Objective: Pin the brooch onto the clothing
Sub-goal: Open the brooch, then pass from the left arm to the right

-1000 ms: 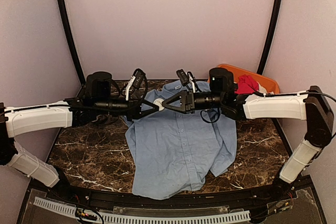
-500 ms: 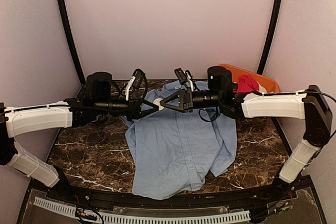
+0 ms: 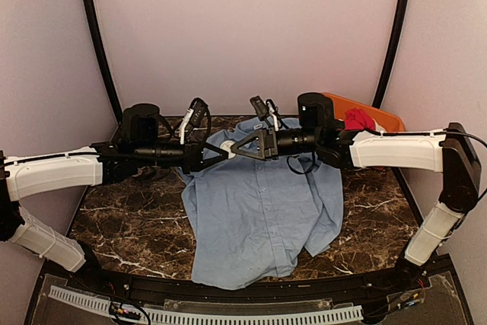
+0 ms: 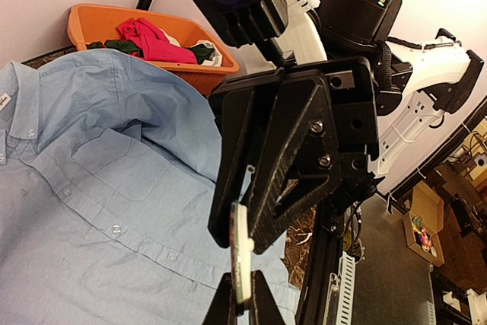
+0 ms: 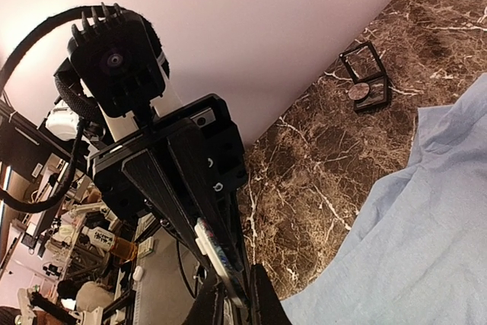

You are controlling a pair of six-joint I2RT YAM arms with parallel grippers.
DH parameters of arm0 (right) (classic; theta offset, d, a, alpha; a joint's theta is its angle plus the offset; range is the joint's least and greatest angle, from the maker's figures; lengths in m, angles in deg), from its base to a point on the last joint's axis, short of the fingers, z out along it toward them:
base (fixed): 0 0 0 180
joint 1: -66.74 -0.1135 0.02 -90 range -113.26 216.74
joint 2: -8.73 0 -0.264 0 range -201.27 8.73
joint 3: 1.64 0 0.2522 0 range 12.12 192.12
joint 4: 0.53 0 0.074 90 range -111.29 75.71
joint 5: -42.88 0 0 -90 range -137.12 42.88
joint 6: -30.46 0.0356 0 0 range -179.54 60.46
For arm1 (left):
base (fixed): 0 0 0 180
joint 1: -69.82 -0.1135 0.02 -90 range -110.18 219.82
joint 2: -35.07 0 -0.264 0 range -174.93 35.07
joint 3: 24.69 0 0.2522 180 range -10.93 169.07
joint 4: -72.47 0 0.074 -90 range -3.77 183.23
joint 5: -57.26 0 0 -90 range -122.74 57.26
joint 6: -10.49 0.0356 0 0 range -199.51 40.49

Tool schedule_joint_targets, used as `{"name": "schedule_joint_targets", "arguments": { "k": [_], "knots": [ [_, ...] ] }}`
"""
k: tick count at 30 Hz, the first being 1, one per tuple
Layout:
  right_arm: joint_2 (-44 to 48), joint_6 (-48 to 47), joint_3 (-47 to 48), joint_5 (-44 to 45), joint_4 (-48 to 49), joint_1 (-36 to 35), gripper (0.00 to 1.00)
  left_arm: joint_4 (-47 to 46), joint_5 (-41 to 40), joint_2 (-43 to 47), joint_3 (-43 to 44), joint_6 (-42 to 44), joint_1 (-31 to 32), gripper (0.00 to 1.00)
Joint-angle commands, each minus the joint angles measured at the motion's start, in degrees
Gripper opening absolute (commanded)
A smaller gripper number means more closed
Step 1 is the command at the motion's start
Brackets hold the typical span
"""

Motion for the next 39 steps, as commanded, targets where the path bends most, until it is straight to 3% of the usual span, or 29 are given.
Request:
{"name": "schedule_joint_targets", "arguments": {
  "k": [1, 6, 11, 20, 24, 29, 33, 39],
  "knots": [
    [-1.4, -0.4, 3.0, 2.6, -3.6, -1.5, 0.05, -0.5, 0.1, 1.5, -0.8, 2.0, 0.6, 0.01],
    [-0.2, -2.5, 2.7, 0.2, -1.6, -1.9, 0.29, 0.1, -0.3, 1.3, -0.7, 2.2, 0.6, 0.01],
    [2.5, -3.9, 1.1, -2.9, 1.2, -1.7, 0.34, 0.4, 0.5, 1.2, -0.5, 2.6, 0.6, 0.01],
    [9.7, -16.6, -2.0, -4.9, -3.0, 1.9, 0.45, -2.2, 7.2, 0.7, -0.8, 1.2, 0.6, 0.01],
    [13.5, -20.8, -6.4, -5.8, -0.3, 3.9, 0.53, -7.2, 11.7, 0.4, -2.2, -2.1, 0.6, 0.01],
    [14.4, -27.7, -8.5, -5.7, -0.4, 3.9, 0.53, -19.3, 19.7, -2.5, -3.3, -11.5, 0.6, 0.01],
    [15.3, -37.9, -10.2, -5.7, -1.3, 3.8, 0.54, -26.4, 23.8, -4.9, -3.4, -18.1, 0.5, 0.01],
    [22.2, -61.3, -16.8, -1.2, 1.4, 3.0, 0.61, -31.1, 27.4, -7.7, -3.1, -24.5, 0.6, 0.01]
  ]
}}
